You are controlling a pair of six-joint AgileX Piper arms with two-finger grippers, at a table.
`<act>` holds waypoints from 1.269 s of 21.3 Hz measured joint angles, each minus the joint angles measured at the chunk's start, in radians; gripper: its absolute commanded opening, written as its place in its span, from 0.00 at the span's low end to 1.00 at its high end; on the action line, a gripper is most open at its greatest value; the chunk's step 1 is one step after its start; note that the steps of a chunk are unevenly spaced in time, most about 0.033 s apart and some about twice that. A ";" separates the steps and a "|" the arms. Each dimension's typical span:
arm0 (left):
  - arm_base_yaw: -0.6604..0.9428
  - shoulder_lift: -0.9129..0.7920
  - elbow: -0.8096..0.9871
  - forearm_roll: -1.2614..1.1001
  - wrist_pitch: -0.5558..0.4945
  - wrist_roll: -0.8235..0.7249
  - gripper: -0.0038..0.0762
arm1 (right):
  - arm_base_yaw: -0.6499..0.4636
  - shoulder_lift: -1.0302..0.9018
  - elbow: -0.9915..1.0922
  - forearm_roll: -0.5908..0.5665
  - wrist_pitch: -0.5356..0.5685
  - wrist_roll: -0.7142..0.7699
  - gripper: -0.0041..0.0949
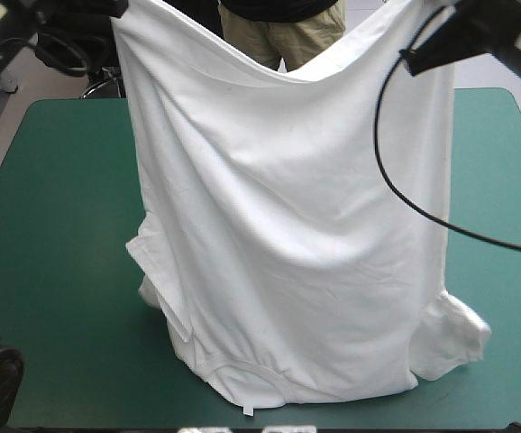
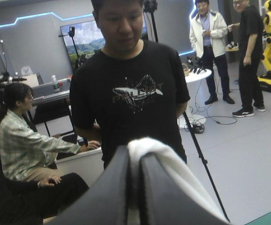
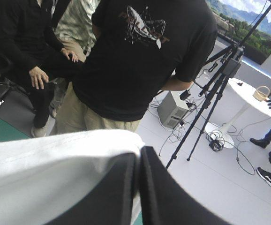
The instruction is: Fold the cloth
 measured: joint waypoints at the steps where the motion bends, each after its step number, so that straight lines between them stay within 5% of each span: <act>1: 0.000 0.024 0.007 0.007 -0.030 -0.004 0.03 | -0.001 0.029 0.002 -0.016 -0.024 0.010 0.02; 4: 0.000 0.111 0.017 0.022 -0.160 -0.001 0.03 | -0.021 0.114 0.008 -0.041 -0.152 0.051 0.02; 9: 0.000 0.235 0.018 0.112 -0.700 0.010 0.03 | -0.123 0.197 0.014 -0.048 -0.660 0.151 0.02; 14: 0.000 0.233 0.018 0.137 -0.927 0.052 0.03 | -0.144 0.191 0.008 -0.053 -0.793 0.162 0.02; 16: 0.000 0.233 0.017 0.138 -0.854 0.056 0.03 | -0.144 0.192 0.008 -0.037 -0.716 0.164 0.02; 18: 0.000 0.233 0.017 0.140 -0.625 0.056 0.03 | -0.144 0.207 0.008 -0.030 -0.568 0.165 0.02; 20: 0.000 0.238 0.018 0.154 -0.225 0.011 0.03 | -0.144 0.247 0.017 -0.002 -0.327 0.151 0.02; 24: 0.001 0.250 0.116 0.343 0.330 -0.179 0.03 | -0.204 0.283 0.148 0.335 0.020 0.039 0.02; 27: 0.034 0.243 0.259 0.359 0.486 -0.223 0.03 | -0.273 0.276 0.321 0.506 0.109 -0.020 0.02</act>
